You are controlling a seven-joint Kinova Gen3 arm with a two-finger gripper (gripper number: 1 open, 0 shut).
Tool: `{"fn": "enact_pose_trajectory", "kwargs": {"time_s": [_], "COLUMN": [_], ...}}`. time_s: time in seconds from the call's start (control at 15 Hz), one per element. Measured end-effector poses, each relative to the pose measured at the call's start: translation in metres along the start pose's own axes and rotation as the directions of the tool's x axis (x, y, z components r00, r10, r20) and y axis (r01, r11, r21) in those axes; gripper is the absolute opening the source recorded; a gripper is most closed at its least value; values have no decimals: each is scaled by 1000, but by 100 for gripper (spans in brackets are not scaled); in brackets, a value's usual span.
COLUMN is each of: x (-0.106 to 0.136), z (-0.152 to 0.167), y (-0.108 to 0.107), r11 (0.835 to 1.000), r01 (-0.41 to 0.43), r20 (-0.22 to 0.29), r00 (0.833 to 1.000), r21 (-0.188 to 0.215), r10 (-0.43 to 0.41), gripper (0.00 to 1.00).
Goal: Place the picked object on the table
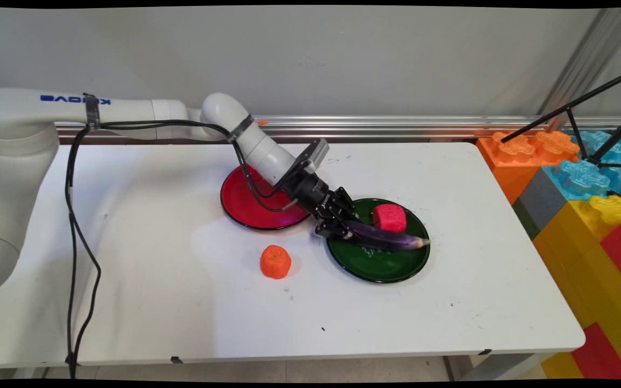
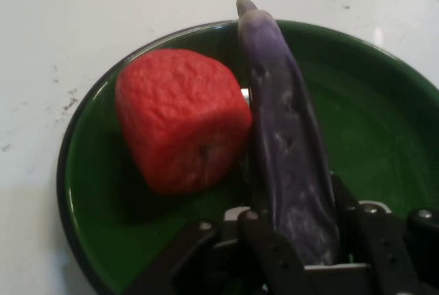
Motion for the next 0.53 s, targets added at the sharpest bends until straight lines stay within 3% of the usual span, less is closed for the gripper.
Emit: {"fn": "enact_pose_trajectory", "kwargs": {"time_s": [0.53], "x": [10], "z": [-36], "y": [27], "r11": [1000], "r01": [7], "r20": [-72], "r00": [997], "r21": [-12], "r10": [-7], "gripper": [0]}}
